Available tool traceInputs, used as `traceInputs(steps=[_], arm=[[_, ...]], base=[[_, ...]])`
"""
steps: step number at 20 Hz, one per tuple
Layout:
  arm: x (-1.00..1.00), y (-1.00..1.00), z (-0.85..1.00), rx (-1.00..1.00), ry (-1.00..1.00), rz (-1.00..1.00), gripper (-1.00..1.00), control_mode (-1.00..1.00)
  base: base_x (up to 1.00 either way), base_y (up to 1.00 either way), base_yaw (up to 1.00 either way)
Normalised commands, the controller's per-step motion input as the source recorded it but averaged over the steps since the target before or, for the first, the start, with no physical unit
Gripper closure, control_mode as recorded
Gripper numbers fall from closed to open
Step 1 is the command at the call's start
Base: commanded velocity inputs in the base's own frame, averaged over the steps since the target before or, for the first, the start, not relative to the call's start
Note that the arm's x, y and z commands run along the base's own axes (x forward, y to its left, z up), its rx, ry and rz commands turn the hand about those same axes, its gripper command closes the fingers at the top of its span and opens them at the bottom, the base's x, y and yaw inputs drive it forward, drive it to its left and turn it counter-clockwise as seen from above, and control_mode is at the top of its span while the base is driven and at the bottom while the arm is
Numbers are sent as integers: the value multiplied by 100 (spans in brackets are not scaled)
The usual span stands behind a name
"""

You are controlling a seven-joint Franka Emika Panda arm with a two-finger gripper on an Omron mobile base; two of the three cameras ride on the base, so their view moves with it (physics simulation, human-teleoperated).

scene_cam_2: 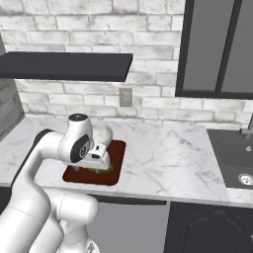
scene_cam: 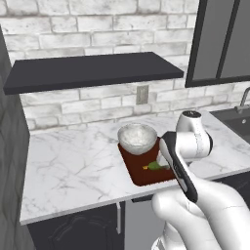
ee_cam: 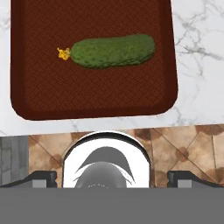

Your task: Place the two vegetables and bowl onto the tray for setting up a vegetable dip station.

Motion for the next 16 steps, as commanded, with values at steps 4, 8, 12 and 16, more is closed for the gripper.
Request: traceInputs(steps=[4, 8, 12, 16], arm=[[0, 2, 0, 0, 0, 0, -100, -100], [0, 0, 0, 0, 0, 0, -100, -100], [-1, 0, 0, 0, 0, 0, -100, 100], [0, 0, 0, 0, 0, 0, -100, 100]], base=[[0, 0, 0], [0, 0, 0], [-17, 0, 0], [-38, 0, -7]])
